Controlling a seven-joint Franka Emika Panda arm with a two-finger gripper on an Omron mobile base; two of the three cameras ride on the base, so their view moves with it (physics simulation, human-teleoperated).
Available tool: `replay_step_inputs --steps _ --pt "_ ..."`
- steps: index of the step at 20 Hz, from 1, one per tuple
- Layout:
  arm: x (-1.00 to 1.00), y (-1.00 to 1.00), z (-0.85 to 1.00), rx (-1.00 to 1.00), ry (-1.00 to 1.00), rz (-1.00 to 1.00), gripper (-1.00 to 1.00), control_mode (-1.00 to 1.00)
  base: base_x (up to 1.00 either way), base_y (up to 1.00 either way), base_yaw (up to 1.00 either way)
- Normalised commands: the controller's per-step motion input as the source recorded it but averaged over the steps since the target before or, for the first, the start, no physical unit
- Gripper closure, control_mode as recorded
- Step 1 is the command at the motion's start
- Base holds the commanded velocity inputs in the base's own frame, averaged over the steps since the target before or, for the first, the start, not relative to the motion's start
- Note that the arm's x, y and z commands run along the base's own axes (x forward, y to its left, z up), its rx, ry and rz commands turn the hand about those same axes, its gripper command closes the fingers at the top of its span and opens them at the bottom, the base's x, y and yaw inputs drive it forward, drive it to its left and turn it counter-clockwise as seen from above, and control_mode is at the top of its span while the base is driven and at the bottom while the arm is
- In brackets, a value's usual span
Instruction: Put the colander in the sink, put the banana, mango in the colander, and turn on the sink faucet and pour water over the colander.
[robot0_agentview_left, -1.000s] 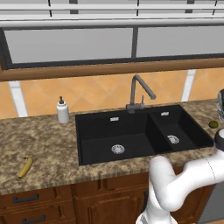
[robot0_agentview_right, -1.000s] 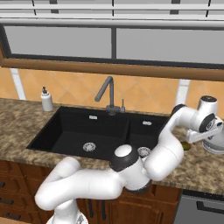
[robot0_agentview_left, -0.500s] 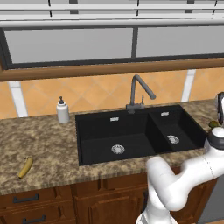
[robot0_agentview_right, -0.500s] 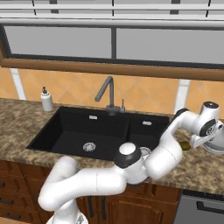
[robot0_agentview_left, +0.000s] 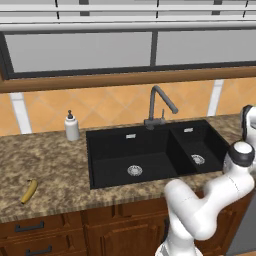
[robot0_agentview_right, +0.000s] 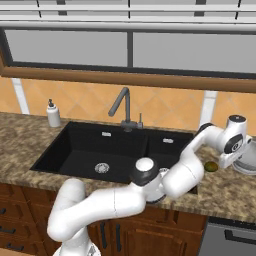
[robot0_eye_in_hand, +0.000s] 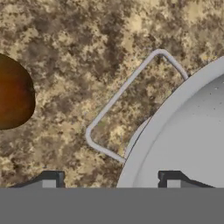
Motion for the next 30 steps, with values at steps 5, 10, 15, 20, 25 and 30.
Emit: replay_step_inputs --steps 5,10,15,20,25,30 --pt "-0.16 0.3 -0.47 -0.14 -0.16 0.29 1.0 -1.0 0.0 0.0 0.0" --pt "-0.15 0.81 -0.65 -0.32 -0.36 0.59 1.0 -1.0 0.0 0.0 0.0" --pt "-0.3 0.78 -0.17 -0.41 -0.51 0.49 1.0 -1.0 0.0 0.0 0.0" --pt "-0.96 0.97 0.51 -0.43 -0.35 0.18 1.0 -1.0 0.0 0.0 0.0" --pt "-0.72 1.0 0.81 -0.32 0.02 0.01 1.0 -1.0 0.0 0.0 0.0" --pt "-0.2 1.0 0.55 -0.39 0.21 0.03 1.0 -1.0 0.0 0.0 0.0"
